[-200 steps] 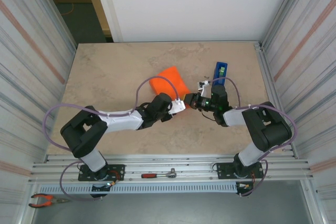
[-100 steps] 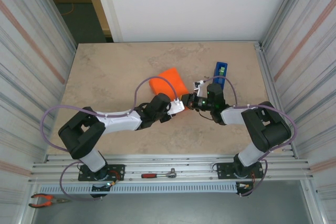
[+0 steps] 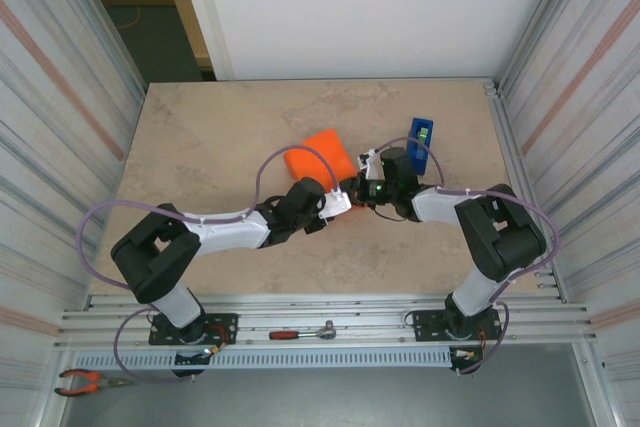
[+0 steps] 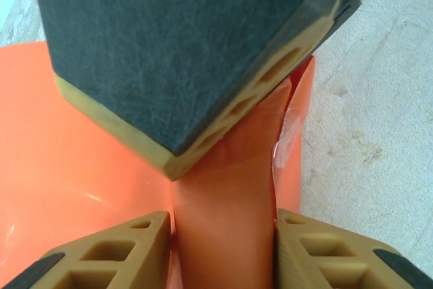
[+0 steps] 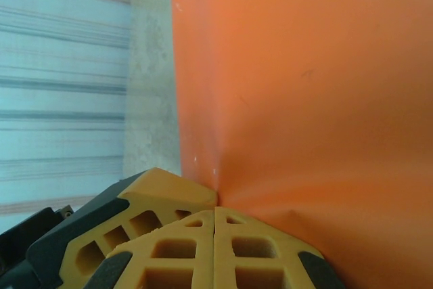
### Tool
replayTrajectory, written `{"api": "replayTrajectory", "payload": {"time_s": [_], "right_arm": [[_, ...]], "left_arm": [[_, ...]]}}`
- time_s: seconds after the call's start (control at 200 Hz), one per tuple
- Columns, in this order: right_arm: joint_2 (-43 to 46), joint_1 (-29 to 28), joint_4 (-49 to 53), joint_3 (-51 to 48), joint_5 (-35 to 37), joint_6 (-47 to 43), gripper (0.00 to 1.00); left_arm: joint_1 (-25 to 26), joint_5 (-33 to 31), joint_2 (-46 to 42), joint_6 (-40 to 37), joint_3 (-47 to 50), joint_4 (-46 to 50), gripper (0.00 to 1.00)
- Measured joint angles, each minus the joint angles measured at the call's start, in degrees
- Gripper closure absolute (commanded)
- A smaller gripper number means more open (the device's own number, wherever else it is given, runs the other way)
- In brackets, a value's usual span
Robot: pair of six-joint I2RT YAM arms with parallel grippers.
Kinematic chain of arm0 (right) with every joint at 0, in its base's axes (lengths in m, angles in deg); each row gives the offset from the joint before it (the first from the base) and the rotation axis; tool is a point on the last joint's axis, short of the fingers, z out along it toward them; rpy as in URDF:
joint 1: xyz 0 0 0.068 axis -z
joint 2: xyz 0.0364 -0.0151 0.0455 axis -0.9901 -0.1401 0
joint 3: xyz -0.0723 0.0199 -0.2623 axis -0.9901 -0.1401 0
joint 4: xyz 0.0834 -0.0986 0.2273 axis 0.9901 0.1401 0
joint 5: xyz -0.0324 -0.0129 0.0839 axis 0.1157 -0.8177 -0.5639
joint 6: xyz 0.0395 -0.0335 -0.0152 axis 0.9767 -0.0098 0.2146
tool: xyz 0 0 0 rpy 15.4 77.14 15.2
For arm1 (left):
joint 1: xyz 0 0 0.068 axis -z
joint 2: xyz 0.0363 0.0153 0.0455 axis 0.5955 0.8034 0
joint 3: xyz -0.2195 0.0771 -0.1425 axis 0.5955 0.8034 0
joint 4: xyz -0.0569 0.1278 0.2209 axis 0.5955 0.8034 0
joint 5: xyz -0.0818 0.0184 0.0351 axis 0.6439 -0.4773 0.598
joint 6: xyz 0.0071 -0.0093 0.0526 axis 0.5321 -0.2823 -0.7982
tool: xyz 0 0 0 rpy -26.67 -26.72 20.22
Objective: Wrap the gift box in paper
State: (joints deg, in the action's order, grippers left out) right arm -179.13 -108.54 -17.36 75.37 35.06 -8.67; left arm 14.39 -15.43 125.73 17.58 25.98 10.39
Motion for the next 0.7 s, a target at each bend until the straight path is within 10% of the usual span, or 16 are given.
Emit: {"api": "replayTrajectory", "payload": {"time_s": [0.701], "right_arm": [[-1.6, 1.5, 19.5, 10.5, -2.4, -3.5, 1.00]], "left_arm": [[-5.3, 5.3, -7.8, 4.5, -2.4, 4.6, 0.42]]}}
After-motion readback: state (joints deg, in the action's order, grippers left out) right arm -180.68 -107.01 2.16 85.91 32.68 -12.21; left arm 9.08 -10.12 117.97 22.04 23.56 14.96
